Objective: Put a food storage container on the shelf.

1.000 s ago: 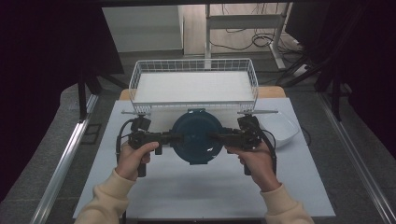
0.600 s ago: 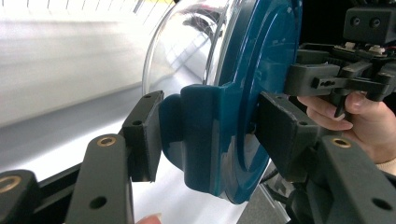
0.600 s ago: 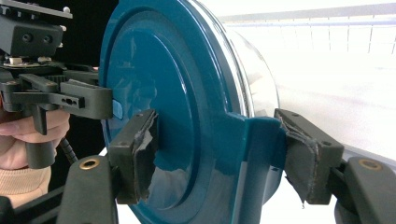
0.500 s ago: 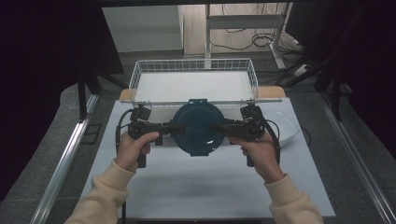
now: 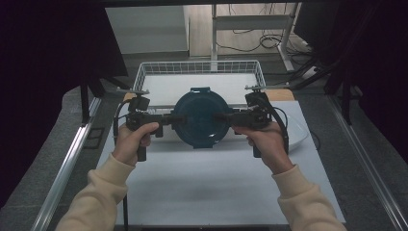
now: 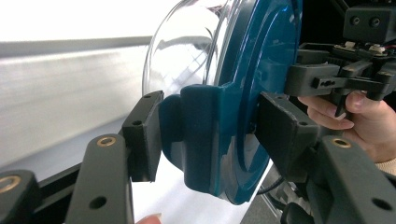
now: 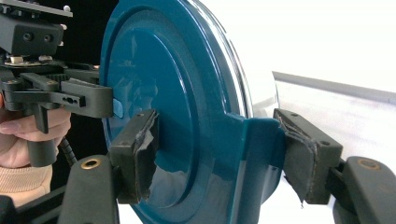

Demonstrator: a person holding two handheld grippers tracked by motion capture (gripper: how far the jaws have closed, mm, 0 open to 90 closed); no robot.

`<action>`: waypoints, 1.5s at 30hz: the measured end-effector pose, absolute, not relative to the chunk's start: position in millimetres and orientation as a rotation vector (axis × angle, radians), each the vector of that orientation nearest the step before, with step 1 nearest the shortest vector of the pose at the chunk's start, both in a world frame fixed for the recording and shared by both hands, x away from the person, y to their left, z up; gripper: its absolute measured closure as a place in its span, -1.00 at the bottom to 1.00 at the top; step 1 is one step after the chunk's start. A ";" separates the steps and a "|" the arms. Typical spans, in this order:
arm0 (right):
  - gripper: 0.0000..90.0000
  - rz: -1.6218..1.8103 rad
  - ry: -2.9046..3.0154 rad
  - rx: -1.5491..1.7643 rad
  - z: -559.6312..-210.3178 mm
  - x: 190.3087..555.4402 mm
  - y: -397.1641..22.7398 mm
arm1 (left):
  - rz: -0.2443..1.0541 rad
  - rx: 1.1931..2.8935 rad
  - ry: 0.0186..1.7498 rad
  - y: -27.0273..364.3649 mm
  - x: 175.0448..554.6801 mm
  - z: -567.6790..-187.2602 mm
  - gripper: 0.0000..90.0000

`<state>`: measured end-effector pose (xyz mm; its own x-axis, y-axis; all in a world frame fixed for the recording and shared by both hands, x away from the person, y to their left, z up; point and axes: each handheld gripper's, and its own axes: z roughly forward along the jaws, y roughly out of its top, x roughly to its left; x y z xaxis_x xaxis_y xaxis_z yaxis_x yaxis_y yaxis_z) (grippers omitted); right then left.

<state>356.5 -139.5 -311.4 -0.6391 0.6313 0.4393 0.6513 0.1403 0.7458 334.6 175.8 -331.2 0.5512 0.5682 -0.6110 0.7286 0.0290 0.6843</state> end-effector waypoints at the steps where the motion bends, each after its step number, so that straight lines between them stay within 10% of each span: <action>1: -0.25 -1.562 -2.361 -1.320 -308.4 357.8 -138.5 | -0.169 1.647 1.108 176.6 335.0 -328.7 -0.04; 45: -0.24 -1.542 -2.389 -1.291 -265.3 424.5 -127.9 | -0.214 1.605 1.136 187.8 399.8 -295.9 -0.04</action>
